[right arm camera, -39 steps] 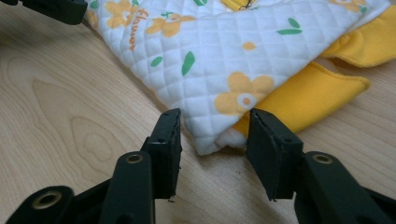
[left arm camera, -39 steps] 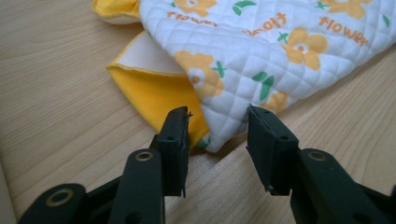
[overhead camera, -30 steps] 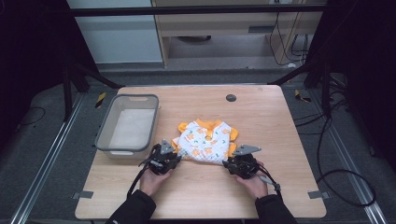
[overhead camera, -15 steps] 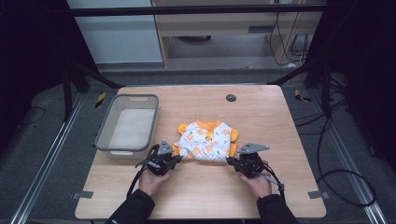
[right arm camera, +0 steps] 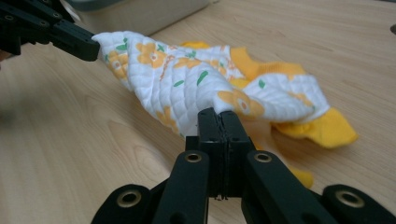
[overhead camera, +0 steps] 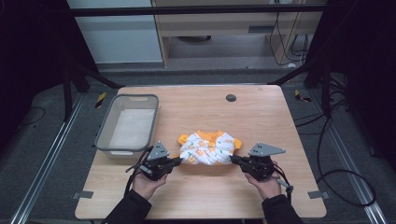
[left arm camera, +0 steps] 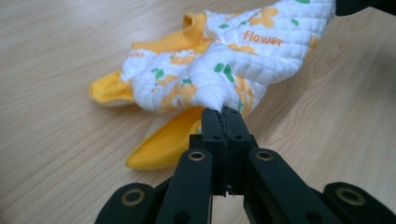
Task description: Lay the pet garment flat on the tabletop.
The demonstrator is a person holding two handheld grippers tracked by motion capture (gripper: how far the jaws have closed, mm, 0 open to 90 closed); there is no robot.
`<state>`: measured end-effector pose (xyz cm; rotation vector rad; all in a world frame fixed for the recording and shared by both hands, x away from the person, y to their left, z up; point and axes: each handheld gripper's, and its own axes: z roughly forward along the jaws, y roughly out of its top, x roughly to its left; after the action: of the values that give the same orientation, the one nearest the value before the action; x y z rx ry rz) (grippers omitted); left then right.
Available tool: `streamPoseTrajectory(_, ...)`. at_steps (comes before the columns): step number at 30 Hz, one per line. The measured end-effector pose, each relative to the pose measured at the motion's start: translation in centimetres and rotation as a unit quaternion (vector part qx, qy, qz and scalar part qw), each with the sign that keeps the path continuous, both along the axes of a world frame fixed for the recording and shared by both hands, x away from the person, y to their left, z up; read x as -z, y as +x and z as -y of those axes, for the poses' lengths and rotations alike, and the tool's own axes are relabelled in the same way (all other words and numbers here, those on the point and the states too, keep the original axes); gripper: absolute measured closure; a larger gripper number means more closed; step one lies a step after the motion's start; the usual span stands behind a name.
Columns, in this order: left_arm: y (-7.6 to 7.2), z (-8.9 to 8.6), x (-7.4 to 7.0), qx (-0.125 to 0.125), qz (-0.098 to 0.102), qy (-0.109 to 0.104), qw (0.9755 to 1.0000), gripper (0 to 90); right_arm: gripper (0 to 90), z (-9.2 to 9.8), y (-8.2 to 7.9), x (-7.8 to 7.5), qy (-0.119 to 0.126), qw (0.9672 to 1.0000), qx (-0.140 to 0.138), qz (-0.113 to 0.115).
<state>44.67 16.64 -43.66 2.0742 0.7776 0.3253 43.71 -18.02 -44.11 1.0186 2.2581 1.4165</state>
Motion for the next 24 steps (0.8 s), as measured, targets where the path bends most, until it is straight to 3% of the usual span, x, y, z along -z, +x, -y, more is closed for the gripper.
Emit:
streamPoseTrajectory(5, -0.6, 0.1, -1.3, 0.011, 0.004, -0.013, 0.9998, 89.8, 89.5, 0.2, -0.4, -1.2, 0.014, 0.9999, -0.003, 0.008)
streamPoseTrajectory(7, 0.0, 0.4, -1.7, 0.008, 0.0, -0.004, 1.0, 89.8, 89.4, 0.2, 0.2, -1.6, 0.013, 0.9999, 0.007, 0.004)
streamPoseTrajectory(9, 1.1, 0.6, -1.7, -0.004, -0.009, -0.014, 0.9999, 89.8, 89.4, 0.2, 1.4, -1.6, 0.014, 0.9996, 0.023, -0.01)
streamPoseTrajectory(12, 3.2, 1.1, -0.8, -0.029, -0.02, -0.005, 0.9993, 89.7, 89.0, -0.1, 4.0, -0.4, -0.005, 0.9975, 0.058, -0.04)
streamPoseTrajectory(13, 3.8, 1.4, -0.3, -0.038, -0.024, -0.003, 0.999, 89.4, 88.5, -0.4, 5.6, 0.7, -0.027, 0.9953, 0.077, -0.051)
streamPoseTrajectory(14, 4.9, 1.8, 0.8, -0.05, -0.025, 0.011, 0.9984, 89.1, 87.5, -0.6, 6.2, 1.3, -0.037, 0.9946, 0.082, -0.052)
streamPoseTrajectory(15, 5.2, 1.9, 1.3, -0.06, -0.025, 0.01, 0.9979, 88.3, 85.8, -0.8, 6.6, 1.9, -0.045, 0.9939, 0.089, -0.048)
streamPoseTrajectory(19, 5.5, 1.8, 2.0, -0.077, -0.028, 0.005, 0.9966, 79.8, 80.2, -1.1, 6.9, 2.8, -0.059, 0.9927, 0.099, -0.035)
streamPoseTrajectory(20, 5.4, 1.7, 2.0, -0.085, -0.018, 0.011, 0.9962, 71.8, 79.1, -1.0, 6.8, 2.8, -0.061, 0.9925, 0.101, -0.03)
streamPoseTrajectory(21, 5.3, 1.5, 1.8, -0.091, -0.011, 0.01, 0.9957, 58.3, 75.3, -0.7, 6.3, 2.2, -0.056, 0.9932, 0.101, -0.017)
streamPoseTrajectory(23, 5.0, 0.6, 1.4, -0.096, -0.004, -0.007, 0.9954, 47.2, 69.5, -0.1, 5.6, 1.5, -0.04, 0.9938, 0.104, -0.004)
streamPoseTrajectory(24, 4.7, 0.2, 1.2, -0.098, -0.001, -0.012, 0.9952, 47.2, 69.5, -0.1, 5.6, 1.5, -0.04, 0.9938, 0.104, -0.004)
